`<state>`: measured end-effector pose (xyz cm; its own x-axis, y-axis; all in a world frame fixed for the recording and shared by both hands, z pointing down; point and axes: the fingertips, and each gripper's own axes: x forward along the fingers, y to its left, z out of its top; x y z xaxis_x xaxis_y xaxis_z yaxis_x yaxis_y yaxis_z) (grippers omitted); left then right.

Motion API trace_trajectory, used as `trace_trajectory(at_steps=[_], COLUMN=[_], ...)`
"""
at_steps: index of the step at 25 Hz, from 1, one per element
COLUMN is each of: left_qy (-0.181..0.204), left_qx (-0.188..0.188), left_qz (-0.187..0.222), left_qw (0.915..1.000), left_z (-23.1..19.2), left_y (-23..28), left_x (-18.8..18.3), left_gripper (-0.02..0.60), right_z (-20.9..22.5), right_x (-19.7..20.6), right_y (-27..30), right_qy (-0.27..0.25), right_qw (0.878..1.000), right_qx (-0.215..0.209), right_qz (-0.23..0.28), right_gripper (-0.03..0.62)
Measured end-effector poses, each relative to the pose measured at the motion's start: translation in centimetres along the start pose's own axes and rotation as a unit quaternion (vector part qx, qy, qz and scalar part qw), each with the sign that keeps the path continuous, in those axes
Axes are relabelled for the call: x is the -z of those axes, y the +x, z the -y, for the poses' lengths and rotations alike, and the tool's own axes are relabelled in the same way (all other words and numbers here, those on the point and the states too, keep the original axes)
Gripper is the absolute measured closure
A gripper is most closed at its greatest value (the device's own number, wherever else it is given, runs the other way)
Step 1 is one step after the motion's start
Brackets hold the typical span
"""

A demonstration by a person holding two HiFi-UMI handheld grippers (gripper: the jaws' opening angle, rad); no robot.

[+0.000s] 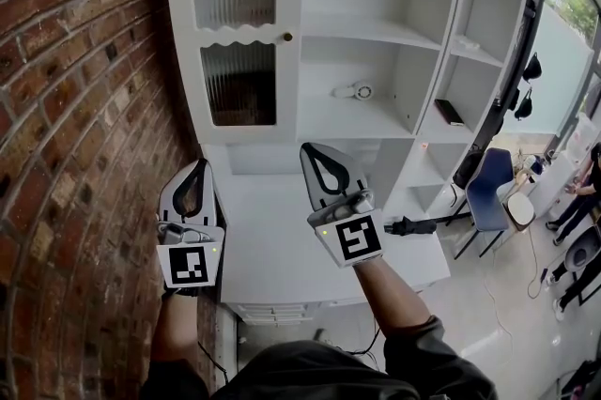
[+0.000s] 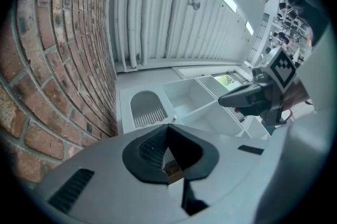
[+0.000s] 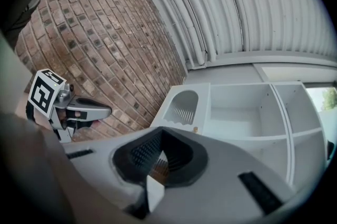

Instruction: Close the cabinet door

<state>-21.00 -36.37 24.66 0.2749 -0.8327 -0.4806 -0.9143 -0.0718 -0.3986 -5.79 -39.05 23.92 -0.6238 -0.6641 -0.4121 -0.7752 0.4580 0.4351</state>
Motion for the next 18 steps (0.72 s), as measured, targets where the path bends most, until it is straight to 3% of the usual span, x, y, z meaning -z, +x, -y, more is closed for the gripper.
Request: trace_trajectory(at_steps=[18], left_qy=[-0.006], left_qx=[0.012], left_qz=[-0.003], left_qw=[0.9999], left_z=[0.72], left_y=[0.69], left_x=[0.48], left_gripper=[0.578], right_z=[0.06], right_x=[0.65], right_y=[-0.06], right_qy=[0.001], right_qw=[1.000], right_qx=[0.000], right_qz=[-0.006], right_gripper=[0.595])
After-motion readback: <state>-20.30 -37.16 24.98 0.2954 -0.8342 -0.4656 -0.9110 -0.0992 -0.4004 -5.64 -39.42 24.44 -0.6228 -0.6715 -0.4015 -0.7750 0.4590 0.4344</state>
